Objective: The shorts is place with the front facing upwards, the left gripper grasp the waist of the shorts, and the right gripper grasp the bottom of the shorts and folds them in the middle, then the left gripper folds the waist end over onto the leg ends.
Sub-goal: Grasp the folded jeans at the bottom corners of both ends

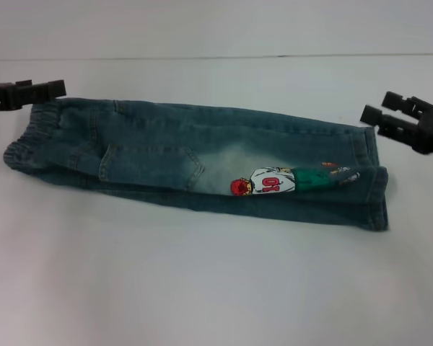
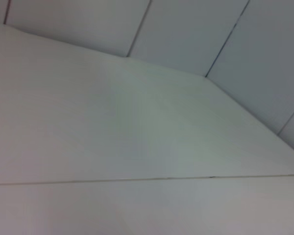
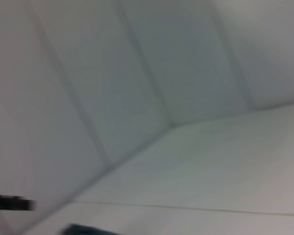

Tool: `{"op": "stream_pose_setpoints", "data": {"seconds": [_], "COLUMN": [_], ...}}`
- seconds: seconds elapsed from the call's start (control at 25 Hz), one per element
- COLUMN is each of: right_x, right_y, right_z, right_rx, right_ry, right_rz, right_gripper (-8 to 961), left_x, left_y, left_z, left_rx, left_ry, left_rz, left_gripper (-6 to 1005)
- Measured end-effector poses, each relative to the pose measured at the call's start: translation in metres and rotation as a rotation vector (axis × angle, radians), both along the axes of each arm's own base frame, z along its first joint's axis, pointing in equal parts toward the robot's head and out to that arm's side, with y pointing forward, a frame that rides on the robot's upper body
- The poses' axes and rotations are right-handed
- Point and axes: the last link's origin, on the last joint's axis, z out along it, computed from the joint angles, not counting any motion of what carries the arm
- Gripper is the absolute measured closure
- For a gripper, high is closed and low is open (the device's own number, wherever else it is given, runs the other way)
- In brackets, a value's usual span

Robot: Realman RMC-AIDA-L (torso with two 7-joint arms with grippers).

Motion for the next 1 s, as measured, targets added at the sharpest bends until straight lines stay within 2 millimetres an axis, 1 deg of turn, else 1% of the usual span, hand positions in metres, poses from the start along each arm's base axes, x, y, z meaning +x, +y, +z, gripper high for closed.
{"op": "stream_pose_setpoints", "data": {"seconds": [0.16,0.28,0.36,0.4,0.44,0.48,0.72,0.8,1.0], "right_x": [-0.020,-0.028,-0.030,-0.030,-0.031,-0.031,-0.033,-0.033,-0.034], "right_y": [-0.021,-0.034,-0.039,-0.040,-0.041,-0.042,-0.037,-0.036,-0.034], "right_z": [0.012,0.011,0.006,0.003,0.000,-0.004,-0.018,-0.020,-0.022], "right_rx": [-0.156,-0.256,-0.309,-0.329,-0.348,-0.363,-0.370,-0.375,-0.377], "right_ry": [0.014,-0.037,-0.078,-0.093,-0.108,-0.121,-0.164,-0.174,-0.183], "right_rz": [0.209,0.333,0.377,0.386,0.395,0.401,0.409,0.406,0.405], "right_gripper": [116,116,116,116,116,116,115,115,115], "left_x": [-0.007,-0.015,-0.023,-0.027,-0.027,-0.040,-0.061,-0.065,-0.068], "left_y": [-0.006,-0.010,-0.012,-0.013,-0.013,-0.014,-0.011,-0.010,-0.008], "left_z": [0.000,-0.002,-0.002,-0.001,-0.001,0.001,-0.001,-0.005,-0.012], "left_rx": [-0.010,-0.026,-0.030,-0.028,-0.028,-0.017,0.007,0.001,-0.011], "left_ry": [0.002,0.033,0.066,0.083,0.083,0.118,0.159,0.168,0.146], "left_rz": [0.014,0.039,0.071,0.093,0.093,0.162,0.298,0.337,0.386], "left_gripper": [167,167,168,168,168,168,169,170,170]}}
